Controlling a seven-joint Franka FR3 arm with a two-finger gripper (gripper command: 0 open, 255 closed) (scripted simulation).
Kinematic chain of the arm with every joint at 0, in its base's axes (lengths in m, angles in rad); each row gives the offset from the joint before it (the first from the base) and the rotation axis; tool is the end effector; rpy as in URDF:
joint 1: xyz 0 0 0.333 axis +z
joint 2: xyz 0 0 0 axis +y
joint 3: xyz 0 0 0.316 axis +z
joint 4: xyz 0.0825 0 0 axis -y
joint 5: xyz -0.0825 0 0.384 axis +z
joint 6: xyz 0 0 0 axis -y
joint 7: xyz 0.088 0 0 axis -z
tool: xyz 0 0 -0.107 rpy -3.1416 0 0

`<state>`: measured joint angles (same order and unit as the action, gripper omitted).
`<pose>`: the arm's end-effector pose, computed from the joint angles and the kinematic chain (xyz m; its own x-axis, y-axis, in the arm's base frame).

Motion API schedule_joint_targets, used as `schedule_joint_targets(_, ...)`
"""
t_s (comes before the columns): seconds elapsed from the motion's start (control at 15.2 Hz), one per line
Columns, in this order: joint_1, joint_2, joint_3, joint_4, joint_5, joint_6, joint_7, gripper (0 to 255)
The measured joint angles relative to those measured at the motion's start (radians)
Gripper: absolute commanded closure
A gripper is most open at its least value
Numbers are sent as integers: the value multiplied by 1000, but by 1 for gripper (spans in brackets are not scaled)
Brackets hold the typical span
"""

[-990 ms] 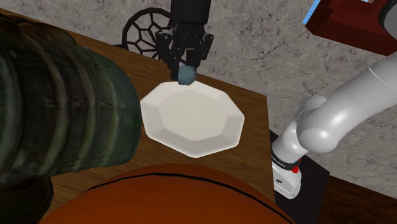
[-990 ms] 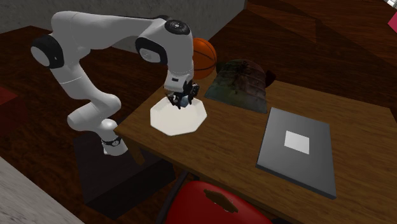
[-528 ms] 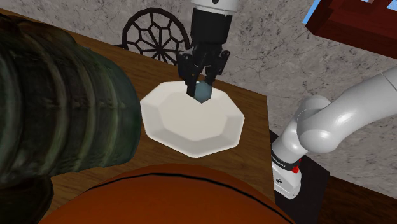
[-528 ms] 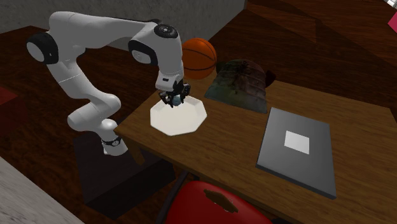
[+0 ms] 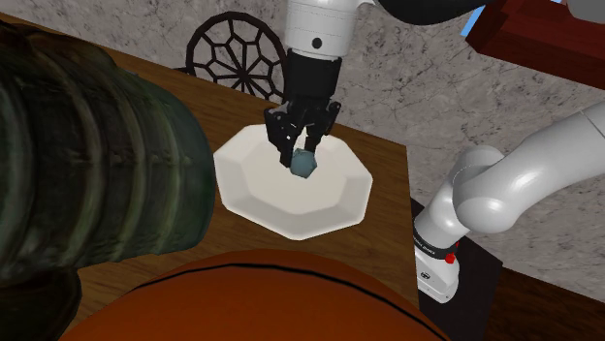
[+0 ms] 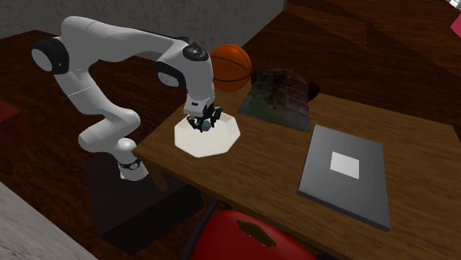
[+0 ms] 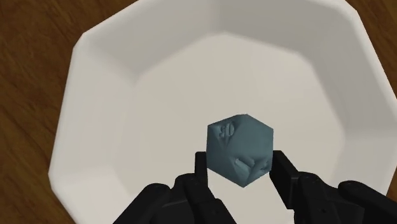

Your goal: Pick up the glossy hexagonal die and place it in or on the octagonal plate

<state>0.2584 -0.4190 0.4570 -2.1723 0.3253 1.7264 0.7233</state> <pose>0.2950 0.3252 0.5367 0.9850 -0.1038 -0.1380 -0.1129 -0.9918 -0.0604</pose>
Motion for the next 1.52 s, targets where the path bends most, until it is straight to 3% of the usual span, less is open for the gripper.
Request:
schedule_joint_targets(0.46, 2, -6, 0, -13, 3, 10, -2, 255)
schedule_joint_targets(0.53, 2, -6, 0, -13, 3, 10, -2, 0)
schedule_joint_targets(0.92, 2, -5, 0, -15, 3, 10, -2, 0)
schedule_joint_targets(1.19, -9, 6, -20, 92, -14, -87, 3, 0)
schedule_joint_targets(1.52, -10, 8, -24, 118, -18, -112, 7, 0)
